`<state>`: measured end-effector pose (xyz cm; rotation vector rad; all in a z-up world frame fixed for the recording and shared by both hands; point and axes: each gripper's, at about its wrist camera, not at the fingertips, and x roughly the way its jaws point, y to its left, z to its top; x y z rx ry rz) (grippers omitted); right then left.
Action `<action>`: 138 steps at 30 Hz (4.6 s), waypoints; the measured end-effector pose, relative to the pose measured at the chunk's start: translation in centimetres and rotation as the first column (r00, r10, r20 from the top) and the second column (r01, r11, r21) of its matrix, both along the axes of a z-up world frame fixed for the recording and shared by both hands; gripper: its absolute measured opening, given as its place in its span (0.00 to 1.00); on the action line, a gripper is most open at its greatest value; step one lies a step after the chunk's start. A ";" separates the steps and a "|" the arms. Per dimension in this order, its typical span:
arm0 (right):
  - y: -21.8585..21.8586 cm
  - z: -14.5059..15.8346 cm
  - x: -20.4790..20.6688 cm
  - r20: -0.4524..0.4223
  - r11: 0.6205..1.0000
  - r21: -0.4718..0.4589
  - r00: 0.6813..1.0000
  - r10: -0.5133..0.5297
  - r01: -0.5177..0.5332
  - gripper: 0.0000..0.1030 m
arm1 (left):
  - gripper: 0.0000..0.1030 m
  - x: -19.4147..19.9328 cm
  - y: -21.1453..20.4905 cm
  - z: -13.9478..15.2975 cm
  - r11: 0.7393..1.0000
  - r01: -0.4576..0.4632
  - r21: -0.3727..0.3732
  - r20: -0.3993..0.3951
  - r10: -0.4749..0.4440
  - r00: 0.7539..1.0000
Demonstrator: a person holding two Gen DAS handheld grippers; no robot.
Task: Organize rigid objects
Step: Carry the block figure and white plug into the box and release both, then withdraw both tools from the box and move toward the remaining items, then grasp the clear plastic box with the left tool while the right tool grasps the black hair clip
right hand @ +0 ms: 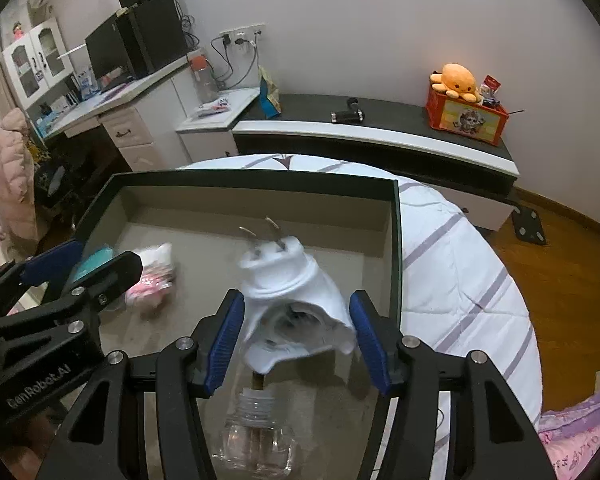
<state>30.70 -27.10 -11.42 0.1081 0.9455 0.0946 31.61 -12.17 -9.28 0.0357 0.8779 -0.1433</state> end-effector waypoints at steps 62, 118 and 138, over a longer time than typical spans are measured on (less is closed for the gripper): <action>6.0 7.7 -32.5 0.300 0.988 0.037 0.941 -0.154 0.150 1.00 | 1.00 -30.1 13.5 6.7 0.999 -0.039 -0.021 0.268 0.043 0.962; 0.0 -4.2 -22.3 0.028 0.973 -0.090 0.978 -0.209 0.211 0.93 | 0.90 -13.2 9.8 -4.5 0.988 -0.140 -0.056 0.085 0.145 0.986; -0.7 -4.8 -20.7 0.026 0.980 -0.114 0.987 -0.160 0.162 0.59 | 0.64 -14.6 9.9 -4.4 0.994 -0.073 -0.085 0.098 0.081 0.992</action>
